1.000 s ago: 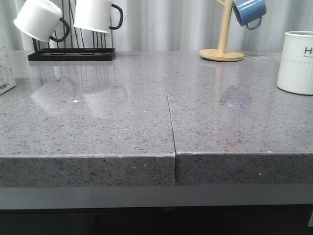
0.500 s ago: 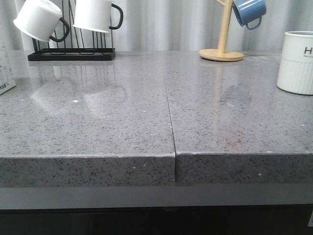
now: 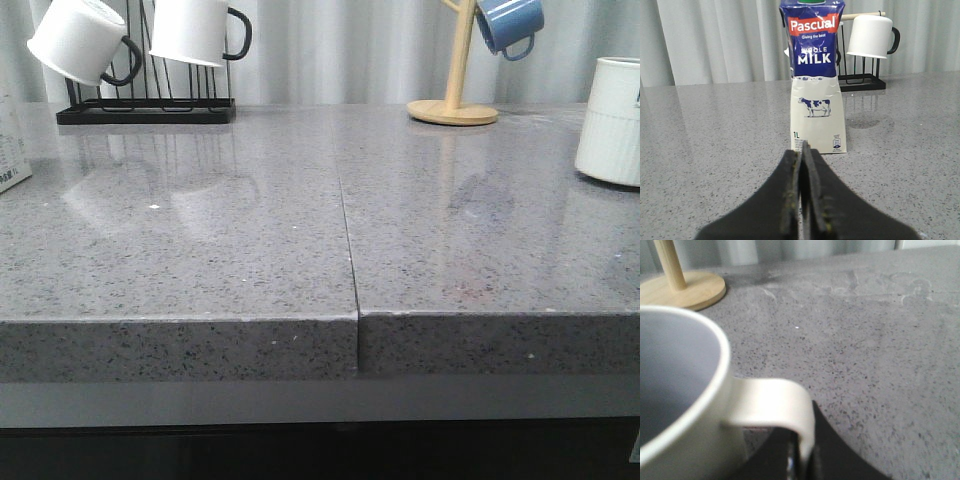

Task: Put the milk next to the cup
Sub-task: 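Slide the white mug with the right gripper toward the table's middle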

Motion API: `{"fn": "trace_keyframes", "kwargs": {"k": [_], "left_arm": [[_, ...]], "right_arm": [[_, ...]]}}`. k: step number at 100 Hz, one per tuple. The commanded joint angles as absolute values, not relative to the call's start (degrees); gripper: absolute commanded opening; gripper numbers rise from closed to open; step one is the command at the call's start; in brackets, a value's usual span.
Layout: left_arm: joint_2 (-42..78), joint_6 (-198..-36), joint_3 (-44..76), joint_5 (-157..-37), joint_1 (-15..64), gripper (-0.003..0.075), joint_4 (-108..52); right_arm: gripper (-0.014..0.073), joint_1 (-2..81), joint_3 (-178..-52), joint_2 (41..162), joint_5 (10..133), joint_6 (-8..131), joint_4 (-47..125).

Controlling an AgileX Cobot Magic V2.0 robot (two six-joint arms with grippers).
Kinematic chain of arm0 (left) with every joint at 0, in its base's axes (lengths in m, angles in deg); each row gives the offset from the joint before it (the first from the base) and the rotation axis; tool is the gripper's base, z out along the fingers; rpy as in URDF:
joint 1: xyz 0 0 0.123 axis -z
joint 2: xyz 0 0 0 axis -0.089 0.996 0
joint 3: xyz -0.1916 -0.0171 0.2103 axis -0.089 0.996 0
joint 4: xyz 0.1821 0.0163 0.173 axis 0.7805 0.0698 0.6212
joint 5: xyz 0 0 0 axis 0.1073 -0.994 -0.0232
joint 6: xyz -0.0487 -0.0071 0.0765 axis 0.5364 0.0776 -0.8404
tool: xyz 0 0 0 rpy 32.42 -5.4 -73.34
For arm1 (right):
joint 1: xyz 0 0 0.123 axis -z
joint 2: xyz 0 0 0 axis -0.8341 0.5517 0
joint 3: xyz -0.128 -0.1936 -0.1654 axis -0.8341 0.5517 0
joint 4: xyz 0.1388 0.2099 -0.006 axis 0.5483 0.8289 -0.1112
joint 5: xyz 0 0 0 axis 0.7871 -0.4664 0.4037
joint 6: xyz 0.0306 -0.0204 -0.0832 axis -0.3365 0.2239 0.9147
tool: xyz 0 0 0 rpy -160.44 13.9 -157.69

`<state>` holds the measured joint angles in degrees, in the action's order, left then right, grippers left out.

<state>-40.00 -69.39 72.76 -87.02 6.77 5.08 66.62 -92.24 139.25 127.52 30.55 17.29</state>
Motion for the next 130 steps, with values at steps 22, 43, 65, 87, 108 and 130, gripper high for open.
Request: {"fn": "trace_keyframes", "kwargs": {"k": [22,43,65,87,108,130], "left_arm": [[-42.0,-69.0,75.7,-82.4,6.7,-0.0021,4.6],[-42.0,-69.0,75.7,-82.4,6.7,-0.0021,4.6],[-42.0,-69.0,75.7,-82.4,6.7,-0.0021,4.6],[-42.0,-69.0,75.7,-82.4,6.7,-0.0021,4.6],[-42.0,-69.0,75.7,-82.4,6.7,-0.0021,4.6],[-42.0,-69.0,75.7,-82.4,6.7,-0.0021,4.6]], "right_arm": [[-0.0056,61.0,-94.1,132.7,129.9,40.7,26.1],[-0.0056,50.2,-95.9,131.6,128.0,46.4,35.7],[-0.0056,39.6,-100.9,133.9,127.7,53.2,46.6],[-0.0056,32.1,-106.8,139.5,128.0,57.6,53.5],[-0.0056,27.4,-109.4,143.6,129.3,59.9,58.1],[-0.0056,26.3,-109.4,144.9,130.8,60.4,60.6]]}}
